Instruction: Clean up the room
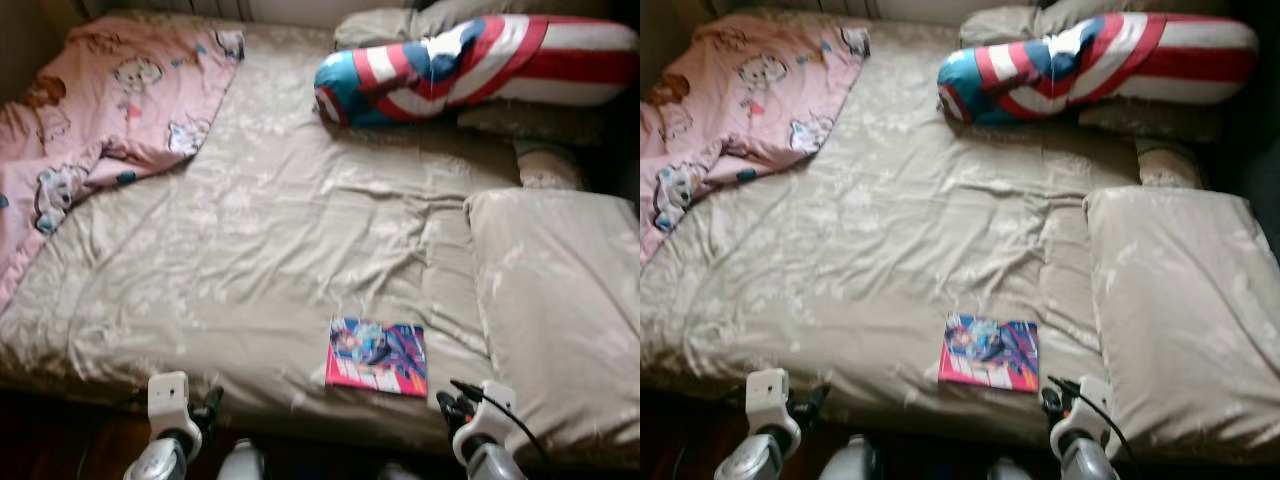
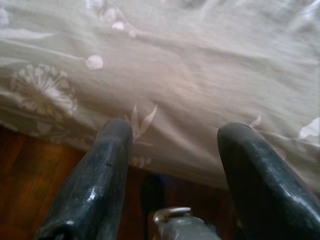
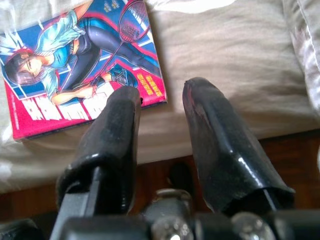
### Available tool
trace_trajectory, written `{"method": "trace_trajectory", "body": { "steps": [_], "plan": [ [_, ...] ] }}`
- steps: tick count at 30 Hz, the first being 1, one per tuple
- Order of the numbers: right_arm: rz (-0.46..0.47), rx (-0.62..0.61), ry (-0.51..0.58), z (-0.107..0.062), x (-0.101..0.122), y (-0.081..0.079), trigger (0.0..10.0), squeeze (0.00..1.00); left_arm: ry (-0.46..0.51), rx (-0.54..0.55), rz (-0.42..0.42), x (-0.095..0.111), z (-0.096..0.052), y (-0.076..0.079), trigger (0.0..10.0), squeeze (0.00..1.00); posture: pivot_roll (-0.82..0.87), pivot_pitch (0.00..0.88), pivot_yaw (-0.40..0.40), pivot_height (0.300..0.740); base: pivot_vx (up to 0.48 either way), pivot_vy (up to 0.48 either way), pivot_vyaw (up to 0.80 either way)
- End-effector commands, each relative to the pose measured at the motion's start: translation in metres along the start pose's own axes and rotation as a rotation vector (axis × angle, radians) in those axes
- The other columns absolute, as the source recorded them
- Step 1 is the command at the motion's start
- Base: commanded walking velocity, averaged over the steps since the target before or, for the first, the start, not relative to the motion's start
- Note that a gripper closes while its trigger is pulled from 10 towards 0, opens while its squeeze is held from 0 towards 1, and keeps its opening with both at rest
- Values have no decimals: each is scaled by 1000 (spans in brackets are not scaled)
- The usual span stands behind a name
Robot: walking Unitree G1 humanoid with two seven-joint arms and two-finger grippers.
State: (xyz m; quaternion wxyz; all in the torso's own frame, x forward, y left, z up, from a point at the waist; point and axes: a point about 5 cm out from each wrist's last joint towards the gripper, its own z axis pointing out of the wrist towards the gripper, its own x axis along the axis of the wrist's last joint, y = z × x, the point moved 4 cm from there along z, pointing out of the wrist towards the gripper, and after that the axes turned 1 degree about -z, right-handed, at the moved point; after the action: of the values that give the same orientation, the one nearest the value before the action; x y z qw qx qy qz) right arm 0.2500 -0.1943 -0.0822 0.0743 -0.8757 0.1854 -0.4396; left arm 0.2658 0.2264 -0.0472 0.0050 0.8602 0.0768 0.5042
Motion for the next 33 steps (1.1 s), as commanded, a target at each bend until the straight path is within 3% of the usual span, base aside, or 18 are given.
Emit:
{"method": "trace_trajectory", "body": {
  "steps": [1,4,10,20,26,29,33],
  "plan": [
    [-16,-36,-92,-9,-25,11,10000,0,-91,8,17,-27,-7,-2,10000,0,92,131,-53,740,0,0,0],
    [-83,-54,-194,-15,-46,16,10000,0,-200,29,45,-52,-12,-3,10000,0,103,113,-45,740,0,0,0],
    [-72,-50,-192,-15,-49,8,10000,0,-290,53,56,-78,-24,-10,10000,0,62,105,-26,740,0,0,0],
    [-117,-50,-228,-18,-57,9,10000,0,-302,49,66,-81,-25,-8,10000,0,56,88,-33,740,0,0,0],
    [-190,-55,-238,-19,-57,13,10000,0,-322,46,62,-84,-25,-4,10000,0,39,71,-37,740,0,0,0],
    [-239,-69,-242,-21,-59,17,10000,0,-339,45,64,-89,-27,-2,10000,0,38,64,-42,740,0,0,800],
    [-223,-64,-256,-22,-63,16,10000,0,-342,42,67,-90,-27,-1,10000,0,44,62,-46,740,0,0,133]
  ]
}}
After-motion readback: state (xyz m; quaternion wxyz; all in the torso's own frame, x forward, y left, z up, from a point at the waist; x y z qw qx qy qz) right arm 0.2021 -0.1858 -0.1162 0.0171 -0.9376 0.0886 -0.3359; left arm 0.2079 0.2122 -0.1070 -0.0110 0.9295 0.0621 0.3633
